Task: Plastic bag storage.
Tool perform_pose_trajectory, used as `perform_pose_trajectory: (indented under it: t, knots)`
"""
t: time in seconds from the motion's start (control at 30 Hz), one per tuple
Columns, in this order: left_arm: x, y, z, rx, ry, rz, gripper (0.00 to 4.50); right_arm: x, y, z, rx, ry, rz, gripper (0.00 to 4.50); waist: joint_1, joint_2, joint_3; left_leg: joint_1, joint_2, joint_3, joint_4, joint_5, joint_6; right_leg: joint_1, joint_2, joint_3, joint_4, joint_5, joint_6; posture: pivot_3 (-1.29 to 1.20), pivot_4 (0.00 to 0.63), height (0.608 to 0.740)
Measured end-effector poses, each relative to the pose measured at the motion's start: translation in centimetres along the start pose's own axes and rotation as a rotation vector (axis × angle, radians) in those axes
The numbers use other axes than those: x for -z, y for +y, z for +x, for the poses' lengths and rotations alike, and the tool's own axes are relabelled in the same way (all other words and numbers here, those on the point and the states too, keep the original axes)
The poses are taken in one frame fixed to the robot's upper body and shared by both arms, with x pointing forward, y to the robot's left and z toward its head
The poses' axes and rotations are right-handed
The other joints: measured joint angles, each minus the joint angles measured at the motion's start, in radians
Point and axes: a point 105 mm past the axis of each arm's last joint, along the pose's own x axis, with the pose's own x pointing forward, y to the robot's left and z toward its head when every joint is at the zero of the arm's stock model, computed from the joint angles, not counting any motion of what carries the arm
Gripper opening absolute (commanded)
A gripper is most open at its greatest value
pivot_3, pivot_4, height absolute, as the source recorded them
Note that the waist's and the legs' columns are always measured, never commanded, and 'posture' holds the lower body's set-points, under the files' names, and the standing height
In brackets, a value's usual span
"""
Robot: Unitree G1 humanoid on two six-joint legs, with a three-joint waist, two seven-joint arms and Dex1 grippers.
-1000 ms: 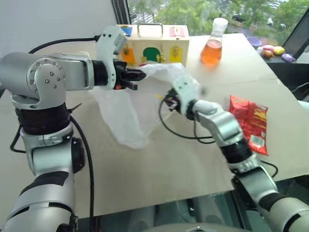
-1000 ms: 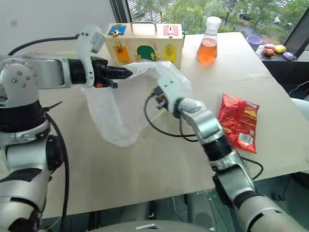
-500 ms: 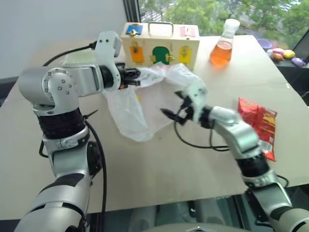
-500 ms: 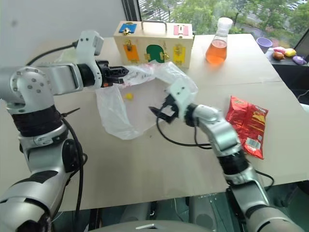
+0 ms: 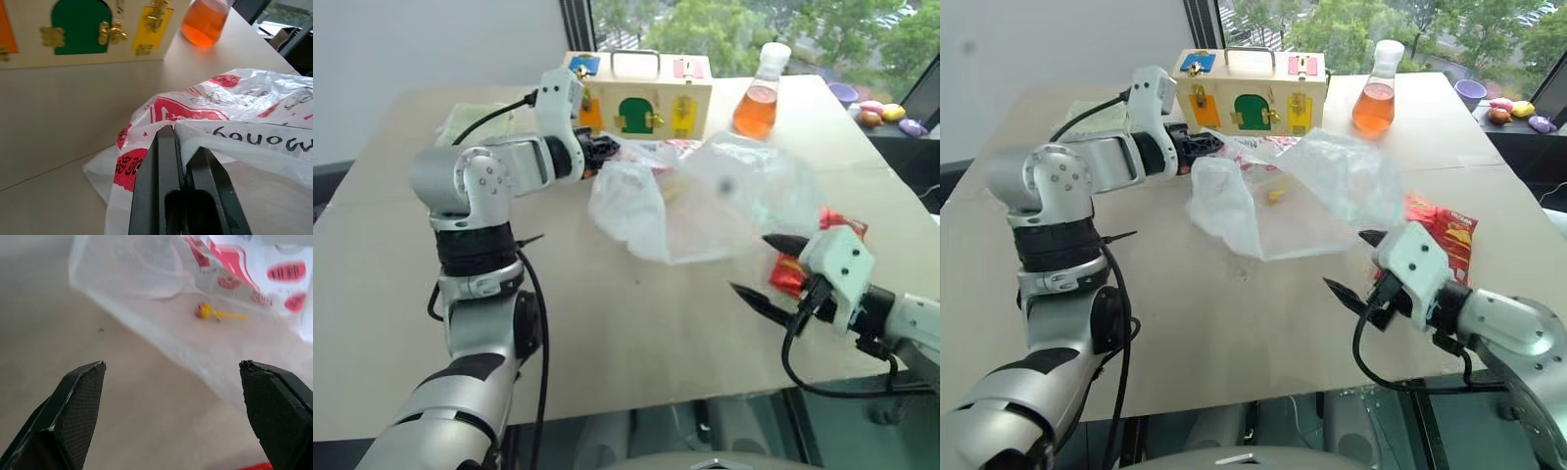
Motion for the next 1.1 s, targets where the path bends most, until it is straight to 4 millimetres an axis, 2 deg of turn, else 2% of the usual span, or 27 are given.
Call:
perform_pose_trajectory:
  t: [0.07, 0.1, 0.2, 0.27, 0.33, 0.4, 0.47, 0.5, 0.57, 0.63, 0.7, 0.73, 0.8, 0.93, 1.0, 1.1]
  knots:
    - [0.4, -1.2, 0.6, 0.057, 0.016, 0.026, 0.00, -0.4, 0.0, 1.3, -0.019, -0.048, 0.020, 4.41, 0.000, 0.000, 0.000, 0.005, 0.000, 0.001, 0.000, 0.000, 0.000, 0.004, 0.000, 0.001, 0.000, -0.002, 0.003, 0.00, 0.150, 0.740]
    - [0.5, -1.9, 0.9, 0.085, 0.018, 0.045, 0.00, -0.1, -0.2, 2.6, -0.034, -0.047, 0.019, 4.41, -0.002, 0.000, 0.000, 0.008, 0.000, 0.002, 0.000, 0.000, 0.000, 0.007, 0.000, 0.001, 0.000, -0.002, 0.003, 0.00, 0.150, 0.740]
    - [0.1, -2.5, 1.1, 0.122, -0.007, 0.094, 0.00, 2.1, -1.6, 6.1, -0.025, 0.011, 0.022, 4.41, -0.002, 0.000, 0.001, 0.008, 0.001, 0.003, 0.000, 0.000, 0.000, 0.007, 0.001, 0.002, -0.001, -0.002, 0.004, 0.00, 0.150, 0.740]
    - [-0.8, -1.6, 0.6, 0.086, -0.044, 0.142, 0.00, 3.5, -2.3, 8.2, -0.029, 0.042, 0.026, 4.41, -0.003, 0.000, 0.001, 0.008, 0.001, 0.003, -0.001, 0.000, 0.000, 0.006, 0.001, 0.002, -0.001, -0.001, 0.001, 0.00, 0.150, 0.740]
    - [-1.5, -0.8, 0.1, 0.048, -0.068, 0.165, 0.00, 3.5, -2.5, 9.2, -0.040, 0.031, 0.024, 4.41, -0.002, 0.001, 0.001, 0.007, 0.002, 0.002, -0.002, 0.000, 0.000, 0.005, 0.002, 0.002, -0.001, 0.000, -0.001, 0.00, 0.150, 0.740]
    - [-2.3, 0.7, -0.9, -0.017, -0.094, 0.194, 0.00, 2.8, -2.2, 11.2, -0.081, -0.005, 0.011, 4.41, -0.009, 0.001, 0.001, 0.007, 0.002, 0.003, -0.002, 0.000, 0.000, 0.003, 0.002, 0.003, -0.001, 0.000, -0.001, 0.00, 0.150, 0.740]
    - [-3.3, 1.9, -2.2, -0.074, -0.126, 0.214, 0.00, 1.7, -1.0, 13.3, -0.160, -0.055, 0.002, 4.41, -0.010, 0.001, 0.001, 0.006, 0.002, 0.003, -0.004, 0.000, 0.000, 0.002, 0.002, 0.003, -0.001, 0.000, -0.001, 0.00, 0.150, 0.740]
    - [-4.0, 2.5, -3.0, -0.109, -0.142, 0.235, 0.00, 1.0, 0.4, 14.2, -0.236, -0.097, 0.017, 4.41, -0.007, 0.001, 0.001, 0.004, 0.002, 0.002, -0.005, 0.000, -0.001, 0.001, 0.002, 0.002, -0.002, 0.000, -0.001, 0.00, 0.150, 0.740]
    - [-4.4, 2.8, -3.7, -0.130, -0.154, 0.249, 0.00, 0.3, 1.6, 14.5, -0.313, -0.137, 0.042, 4.41, 0.003, 0.001, 0.001, 0.000, 0.002, 0.000, -0.004, 0.000, -0.001, -0.001, 0.001, 0.000, -0.003, 0.000, -0.001, 0.00, 0.150, 0.740]
    - [-4.8, 2.5, -4.9, -0.126, -0.166, 0.267, 0.00, -1.2, 2.5, 13.3, -0.436, -0.204, 0.092, 4.41, 0.009, 0.001, 0.001, -0.011, -0.001, -0.003, -0.001, 0.001, -0.003, -0.006, -0.002, -0.003, -0.003, 0.001, -0.001, 0.00, 0.150, 0.740]
    - [-4.4, 0.8, -5.5, -0.063, -0.162, 0.303, 0.00, -3.7, 2.1, 10.2, -0.511, -0.296, 0.124, 4.41, 0.021, 0.001, 0.001, -0.013, -0.002, -0.006, 0.000, 0.001, -0.002, -0.007, -0.005, -0.004, -0.001, 0.001, 0.000, 0.00, 0.150, 0.740]
    - [-3.8, -0.3, -5.3, -0.022, -0.159, 0.312, 0.00, -5.0, 1.5, 8.5, -0.512, -0.334, 0.108, 4.41, 0.030, 0.001, 0.001, -0.013, -0.003, -0.008, 0.000, 0.000, -0.001, -0.006, -0.006, -0.004, -0.003, 0.001, 0.000, 0.00, 0.150, 0.740]
    - [-2.2, -1.6, -4.5, 0.038, -0.130, 0.303, 0.00, -5.9, 1.6, 6.1, -0.526, -0.349, 0.077, 4.41, 0.036, 0.001, 0.001, -0.013, -0.003, -0.008, 0.000, 0.000, -0.001, -0.003, -0.006, -0.007, -0.010, 0.000, 0.001, 0.00, 0.150, 0.740]
    - [0.0, -3.5, -2.2, 0.109, -0.083, 0.251, 0.00, -4.3, 2.9, 3.4, -0.492, -0.248, 0.068, 4.41, 0.032, 0.001, 0.001, -0.010, -0.002, -0.009, 0.000, -0.002, 0.003, -0.002, -0.003, -0.009, -0.007, 0.000, 0.000, 0.00, 0.150, 0.740]
    - [0.5, -3.7, -1.5, 0.112, -0.067, 0.247, 0.00, -3.4, 2.8, 2.1, -0.434, -0.179, 0.035, 4.41, 0.028, 0.001, 0.001, -0.009, -0.002, -0.009, 0.000, -0.002, 0.003, -0.001, -0.003, -0.009, -0.005, 0.000, 0.000, 0.00, 0.150, 0.740]
    - [0.9, -2.6, -0.5, 0.081, -0.052, 0.225, 0.00, -0.8, 2.1, -0.4, -0.267, -0.006, -0.043, 4.41, 0.025, 0.002, 0.001, -0.006, -0.002, -0.009, 0.001, -0.002, 0.003, 0.001, -0.002, -0.008, -0.004, -0.001, 0.001, 0.00, 0.150, 0.740]
